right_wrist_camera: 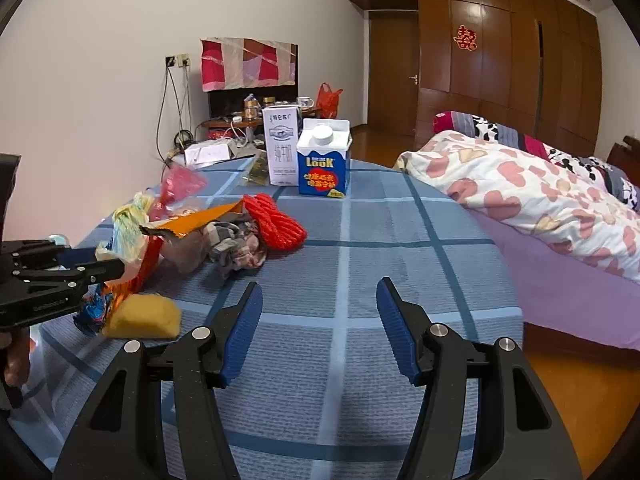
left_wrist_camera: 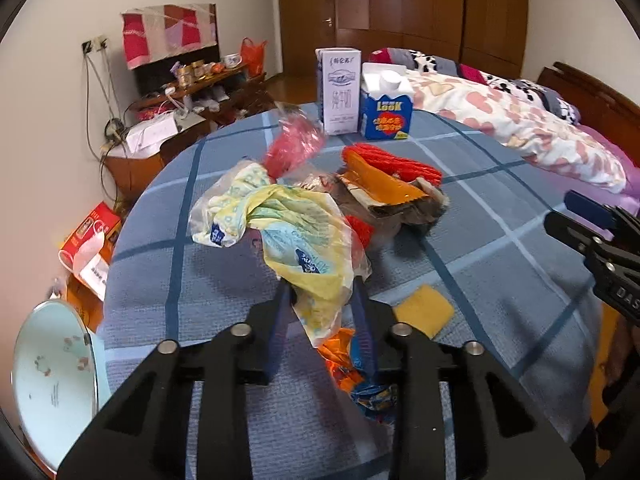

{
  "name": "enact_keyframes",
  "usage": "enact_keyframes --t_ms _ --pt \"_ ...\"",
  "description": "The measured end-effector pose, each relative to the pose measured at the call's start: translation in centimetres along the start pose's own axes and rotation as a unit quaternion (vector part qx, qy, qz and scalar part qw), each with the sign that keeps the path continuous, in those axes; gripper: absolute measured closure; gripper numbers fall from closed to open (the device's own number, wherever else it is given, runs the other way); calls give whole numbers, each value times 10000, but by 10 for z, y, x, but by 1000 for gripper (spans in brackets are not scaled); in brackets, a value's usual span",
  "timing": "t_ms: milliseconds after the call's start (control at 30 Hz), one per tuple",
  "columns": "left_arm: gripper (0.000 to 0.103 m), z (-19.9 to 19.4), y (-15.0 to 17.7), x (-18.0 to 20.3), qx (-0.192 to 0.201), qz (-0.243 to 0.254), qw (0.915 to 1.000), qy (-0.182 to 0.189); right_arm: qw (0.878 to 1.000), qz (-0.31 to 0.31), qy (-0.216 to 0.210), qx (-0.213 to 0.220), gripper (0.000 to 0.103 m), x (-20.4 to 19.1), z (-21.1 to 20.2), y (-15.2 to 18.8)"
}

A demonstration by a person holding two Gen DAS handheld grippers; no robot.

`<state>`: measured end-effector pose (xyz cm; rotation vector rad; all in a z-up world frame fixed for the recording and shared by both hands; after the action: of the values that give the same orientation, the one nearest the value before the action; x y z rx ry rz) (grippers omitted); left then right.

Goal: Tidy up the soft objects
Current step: 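Grasp the clear-yellow plastic bag with the left gripper while the right gripper reaches toward the orange wrapper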

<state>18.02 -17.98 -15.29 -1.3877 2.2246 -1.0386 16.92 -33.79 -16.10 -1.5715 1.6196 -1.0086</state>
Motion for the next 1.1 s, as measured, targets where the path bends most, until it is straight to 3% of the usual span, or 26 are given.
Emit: enact_keyframes --t_ms 233,467,633,767,967,1100 --pt "82 -46 -7 -12 351 263 9990 -113 9997 17 -241 99 44 -24 -5 -19" --pt "82 -86 0 -56 614 230 9952 -732 9975 -147 -671 191 44 -91 3 -58" --pt "82 -81 21 -93 456 -138 9949 -893 9970 -232 -720 -185 44 -124 31 -65" --pt "82 -80 33 -105 383 -233 9951 -885 9946 -246 -738 -679 45 -132 52 -50" --pt "82 -82 40 -109 376 -233 9953 -857 9901 -372 -881 -1026 64 -135 54 -32" --pt "82 -84 38 -108 401 -229 9954 -839 9900 -414 -974 -932 80 -139 49 -32"
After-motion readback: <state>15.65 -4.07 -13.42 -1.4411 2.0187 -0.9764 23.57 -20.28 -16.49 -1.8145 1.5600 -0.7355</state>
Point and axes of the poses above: each gripper's, at about its wrist camera, not at the fingertips, and z roughly the way its jaws point, x to its right, y to its underside, the point moved 7 cm from there along z, roughly the way its jaws point, and after that the axes turned 11 degrees about y, right-handed, at the moved point
